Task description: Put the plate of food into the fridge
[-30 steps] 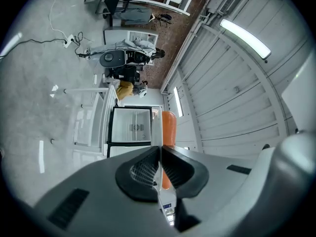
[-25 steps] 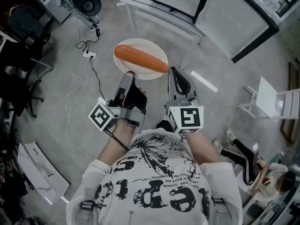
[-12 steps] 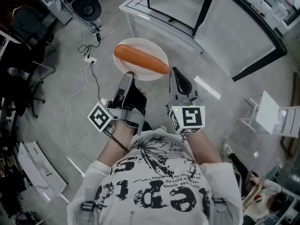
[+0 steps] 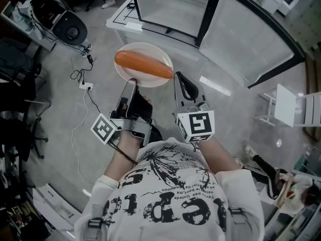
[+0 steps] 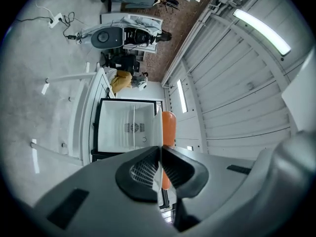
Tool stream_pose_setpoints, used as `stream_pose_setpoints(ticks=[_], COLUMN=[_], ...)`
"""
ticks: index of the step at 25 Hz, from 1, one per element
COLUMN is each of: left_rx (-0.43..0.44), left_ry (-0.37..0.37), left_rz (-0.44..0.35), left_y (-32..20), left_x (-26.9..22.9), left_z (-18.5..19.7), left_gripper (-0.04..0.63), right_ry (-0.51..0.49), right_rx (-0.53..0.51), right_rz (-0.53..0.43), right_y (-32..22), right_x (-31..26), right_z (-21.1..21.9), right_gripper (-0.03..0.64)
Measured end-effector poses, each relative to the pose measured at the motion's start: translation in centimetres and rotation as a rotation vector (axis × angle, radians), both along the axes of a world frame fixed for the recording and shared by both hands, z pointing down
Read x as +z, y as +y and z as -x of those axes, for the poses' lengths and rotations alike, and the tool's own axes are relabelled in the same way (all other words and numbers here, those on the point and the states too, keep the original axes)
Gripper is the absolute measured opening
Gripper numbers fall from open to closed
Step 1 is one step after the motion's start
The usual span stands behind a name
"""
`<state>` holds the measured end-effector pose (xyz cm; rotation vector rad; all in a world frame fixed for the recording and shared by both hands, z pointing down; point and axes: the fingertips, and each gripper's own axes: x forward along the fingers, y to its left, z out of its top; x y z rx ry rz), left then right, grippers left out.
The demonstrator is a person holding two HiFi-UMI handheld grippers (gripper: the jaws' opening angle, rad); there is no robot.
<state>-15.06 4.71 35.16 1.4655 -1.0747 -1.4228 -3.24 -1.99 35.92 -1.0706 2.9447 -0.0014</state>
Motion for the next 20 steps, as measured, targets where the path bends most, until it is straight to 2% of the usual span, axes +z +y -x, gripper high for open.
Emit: stream_pose_setpoints(ticks=[5,12,16,20], left_rx=[0.098,0.22,0.255,0.286], left_ry=[0.001,-0.014,0.007,0.037], left_rz=[-0.009,-0.008,-0.002,0.011], left_y=[-4.7,-10.3,-12.7,-14.8], left_x=[-1.0,-0.7,-0.6,-0.1], left_z=[4.6,9.5,11.3,11.4], left_gripper=[0.023,0.023,0.023,0.023], right_ry=[-0.004,-0.007,0.006,0.024], right_rx=[0.074,0.205,0.256,0.298], right_rz=[-0.029,0.002,0.007,0.006], right_y=[-3.4,-8.1,-9.9,-11.6], right_x=[-1.4,-0.3,-0.2,-0.2], right_z=[4.6,8.7,9.8,9.3], right_gripper=[0.0,0.0,0.0,0.0])
